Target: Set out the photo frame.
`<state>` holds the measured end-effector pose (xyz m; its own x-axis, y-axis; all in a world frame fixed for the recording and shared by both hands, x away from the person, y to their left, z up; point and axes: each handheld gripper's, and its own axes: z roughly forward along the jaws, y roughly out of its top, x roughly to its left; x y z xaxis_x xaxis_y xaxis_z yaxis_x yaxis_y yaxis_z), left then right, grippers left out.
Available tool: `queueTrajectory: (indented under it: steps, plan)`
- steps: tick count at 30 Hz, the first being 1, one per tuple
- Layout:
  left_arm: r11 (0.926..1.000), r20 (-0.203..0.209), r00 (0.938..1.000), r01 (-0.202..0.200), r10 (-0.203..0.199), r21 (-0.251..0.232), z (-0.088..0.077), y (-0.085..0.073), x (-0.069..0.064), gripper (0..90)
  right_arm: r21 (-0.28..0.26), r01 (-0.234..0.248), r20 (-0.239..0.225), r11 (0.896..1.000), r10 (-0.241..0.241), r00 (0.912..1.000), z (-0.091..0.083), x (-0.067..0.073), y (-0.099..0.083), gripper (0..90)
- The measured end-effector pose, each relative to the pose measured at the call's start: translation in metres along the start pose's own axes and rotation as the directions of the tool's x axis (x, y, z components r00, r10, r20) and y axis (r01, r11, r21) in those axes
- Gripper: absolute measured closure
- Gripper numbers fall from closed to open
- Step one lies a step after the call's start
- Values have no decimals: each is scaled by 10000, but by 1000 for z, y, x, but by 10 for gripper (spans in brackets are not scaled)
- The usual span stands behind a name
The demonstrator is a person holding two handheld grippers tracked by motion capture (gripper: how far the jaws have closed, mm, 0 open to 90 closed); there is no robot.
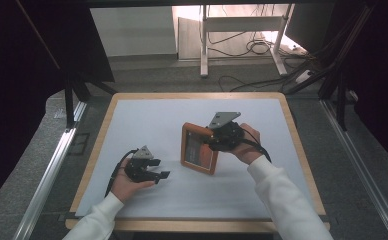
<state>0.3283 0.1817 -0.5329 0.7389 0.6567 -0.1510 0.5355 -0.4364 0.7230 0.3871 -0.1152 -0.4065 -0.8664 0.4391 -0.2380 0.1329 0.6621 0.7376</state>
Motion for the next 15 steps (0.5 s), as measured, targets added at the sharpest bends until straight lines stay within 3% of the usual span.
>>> queueTrajectory:
  steps: [9,15]
  plan:
    - [9999,55,10000,-55,54,142,3,1,0,336,168,-815,-116,9965,817,9966,9,-21,-8,513]
    - [9999,62,10000,-59,58,149,4,1,-1,335,159,-887,-100,9959,889,9960,11,-23,-9,501]
